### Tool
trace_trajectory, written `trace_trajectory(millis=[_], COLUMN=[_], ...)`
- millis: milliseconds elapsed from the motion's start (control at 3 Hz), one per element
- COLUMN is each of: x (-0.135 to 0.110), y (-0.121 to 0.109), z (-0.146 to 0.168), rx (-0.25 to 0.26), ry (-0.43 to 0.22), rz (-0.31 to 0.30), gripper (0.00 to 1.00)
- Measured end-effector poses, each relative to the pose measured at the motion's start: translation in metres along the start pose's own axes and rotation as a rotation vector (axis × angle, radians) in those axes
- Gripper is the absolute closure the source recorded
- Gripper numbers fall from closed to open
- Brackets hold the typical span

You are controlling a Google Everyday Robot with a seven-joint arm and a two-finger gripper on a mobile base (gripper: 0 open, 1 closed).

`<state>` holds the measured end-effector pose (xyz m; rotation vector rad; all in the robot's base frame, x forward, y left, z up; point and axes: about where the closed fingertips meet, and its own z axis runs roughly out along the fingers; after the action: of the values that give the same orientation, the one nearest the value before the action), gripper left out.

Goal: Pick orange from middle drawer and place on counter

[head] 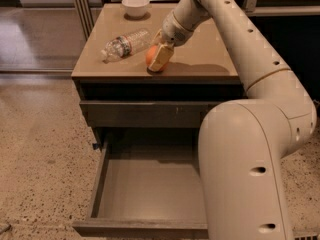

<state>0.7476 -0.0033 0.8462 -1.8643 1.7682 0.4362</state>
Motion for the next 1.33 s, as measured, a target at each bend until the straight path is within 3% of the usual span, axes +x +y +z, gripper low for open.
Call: trace_trajectory(millis=[1333], x=[0.0000], y=[0.0000], z=[0.0003], rx=[0.000], ry=[0.000], rz=[0.000], gripper=[0.11])
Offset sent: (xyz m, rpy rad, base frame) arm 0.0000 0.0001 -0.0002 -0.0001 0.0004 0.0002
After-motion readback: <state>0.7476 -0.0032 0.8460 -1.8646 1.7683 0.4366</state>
